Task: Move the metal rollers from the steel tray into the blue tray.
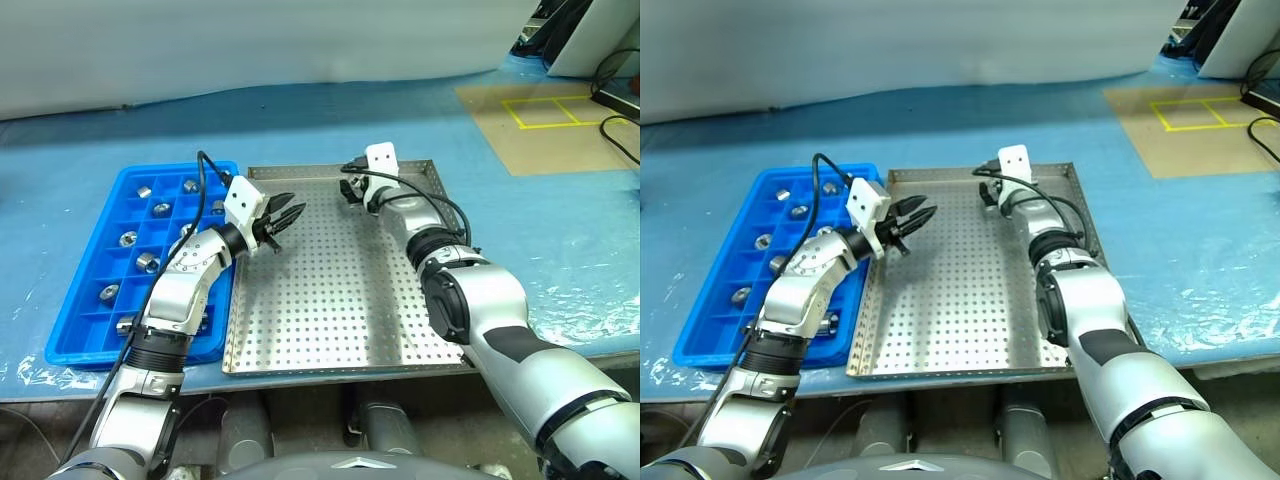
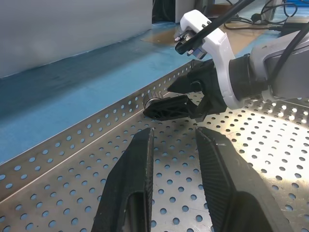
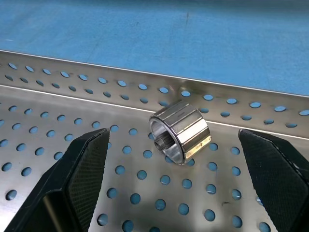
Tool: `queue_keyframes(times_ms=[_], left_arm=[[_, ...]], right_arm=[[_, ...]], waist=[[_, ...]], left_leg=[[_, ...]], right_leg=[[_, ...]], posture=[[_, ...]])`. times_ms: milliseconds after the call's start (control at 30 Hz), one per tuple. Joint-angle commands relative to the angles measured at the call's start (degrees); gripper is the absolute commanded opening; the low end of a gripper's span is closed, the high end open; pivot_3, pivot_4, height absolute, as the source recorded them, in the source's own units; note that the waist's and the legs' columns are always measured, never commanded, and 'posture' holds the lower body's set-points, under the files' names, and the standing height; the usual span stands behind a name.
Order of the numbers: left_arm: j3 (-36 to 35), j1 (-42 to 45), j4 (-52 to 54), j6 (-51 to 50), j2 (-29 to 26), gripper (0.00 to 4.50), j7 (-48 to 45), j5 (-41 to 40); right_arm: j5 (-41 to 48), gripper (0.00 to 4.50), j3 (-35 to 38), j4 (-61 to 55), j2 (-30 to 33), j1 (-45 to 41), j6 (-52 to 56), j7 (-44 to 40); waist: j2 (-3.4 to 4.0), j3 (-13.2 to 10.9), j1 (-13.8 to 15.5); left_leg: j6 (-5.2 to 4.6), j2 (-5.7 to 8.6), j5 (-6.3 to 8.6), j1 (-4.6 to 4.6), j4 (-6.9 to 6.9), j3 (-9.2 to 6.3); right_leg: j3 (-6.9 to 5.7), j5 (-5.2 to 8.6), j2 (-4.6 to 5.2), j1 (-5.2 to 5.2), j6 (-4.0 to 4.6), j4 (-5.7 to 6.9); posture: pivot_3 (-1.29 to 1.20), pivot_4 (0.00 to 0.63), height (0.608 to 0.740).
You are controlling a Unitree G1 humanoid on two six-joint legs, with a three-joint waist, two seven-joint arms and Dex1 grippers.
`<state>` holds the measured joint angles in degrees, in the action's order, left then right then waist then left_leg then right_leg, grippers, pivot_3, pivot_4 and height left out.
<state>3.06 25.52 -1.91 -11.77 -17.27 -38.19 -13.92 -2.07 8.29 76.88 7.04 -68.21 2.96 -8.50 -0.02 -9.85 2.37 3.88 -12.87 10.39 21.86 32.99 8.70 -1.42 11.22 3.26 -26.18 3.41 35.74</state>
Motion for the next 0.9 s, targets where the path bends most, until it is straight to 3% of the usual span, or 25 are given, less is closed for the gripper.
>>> queue_keyframes(times_ms=[33,133,267,667,900], left_arm=[[0.11,0.03,2.41,0.33,0.13,1.42,0.39,-0.08],[0.16,-0.02,2.37,0.36,0.24,1.42,0.52,0.01],[0.23,-0.07,2.40,0.37,0.37,1.42,0.75,0.09],[0.46,0.10,1.96,0.54,0.63,1.42,1.35,0.37],[0.51,0.30,1.71,0.57,0.93,1.42,1.45,0.44]], right_arm=[[-0.46,4.48,0.00,-0.40,-0.31,-1.91,-1.20,0.76],[-0.93,3.87,-0.18,-0.21,-0.35,-2.00,-0.82,1.68],[-1.18,2.61,0.05,0.04,-0.24,-1.74,-0.30,2.93],[-0.97,2.61,0.46,0.09,-0.23,-1.28,-0.20,3.15],[-0.85,0.35,0.52,0.07,-0.44,-1.19,-0.41,2.60]], waist=[[0.00,0.00,0.00],[0.00,0.00,0.00],[0.00,0.00,-0.01],[0.00,0.00,-0.01],[0.00,0.00,-0.02]], left_leg=[[0.00,0.00,0.00,0.00,0.00,0.00],[0.00,0.00,0.00,0.00,0.00,0.00],[0.01,0.00,0.00,0.00,0.00,0.00],[0.01,0.00,0.00,0.00,0.00,0.00],[0.01,0.00,0.00,0.00,0.00,0.00]], right_leg=[[0.00,0.00,0.00,0.00,0.00,0.00],[0.00,0.00,0.00,0.00,0.00,0.00],[0.00,0.00,0.00,0.00,0.00,0.00],[0.00,0.00,0.00,0.00,0.00,0.00],[0.00,0.00,0.00,0.00,0.00,0.00]], posture=[[-0.03,0.150,0.740],[-0.03,0.150,0.740],[-0.02,0.150,0.740],[-0.03,0.150,0.740],[-0.03,0.150,0.740]])
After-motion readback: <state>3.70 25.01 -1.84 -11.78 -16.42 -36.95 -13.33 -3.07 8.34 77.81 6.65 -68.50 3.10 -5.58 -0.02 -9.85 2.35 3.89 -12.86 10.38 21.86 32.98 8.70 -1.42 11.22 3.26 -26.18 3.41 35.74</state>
